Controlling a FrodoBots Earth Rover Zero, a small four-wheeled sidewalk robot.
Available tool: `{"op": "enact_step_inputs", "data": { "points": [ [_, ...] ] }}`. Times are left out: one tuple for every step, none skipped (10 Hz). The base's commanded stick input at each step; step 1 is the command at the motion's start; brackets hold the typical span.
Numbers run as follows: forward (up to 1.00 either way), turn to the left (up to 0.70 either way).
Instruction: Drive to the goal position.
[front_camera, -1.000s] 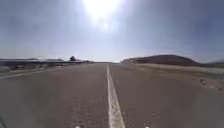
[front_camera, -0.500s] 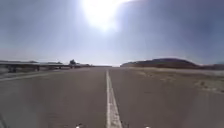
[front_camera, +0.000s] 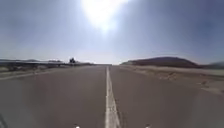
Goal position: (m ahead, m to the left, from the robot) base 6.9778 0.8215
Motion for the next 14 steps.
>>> {"op": "enact_step_inputs", "data": {
  "points": [
    [0.7,0.0],
    [0.7,0.0],
    [0.7,0.0],
    [0.7,0.0],
    [0.7,0.0],
    [0.7,0.0],
    [0.7,0.0],
    [0.7,0.0],
    [0.7,0.0],
    [0.7,0.0],
    [0.7,0.0],
    [0.7,0.0],
    [0.7,0.0],
    [0.7,0.0]
  ]
}}
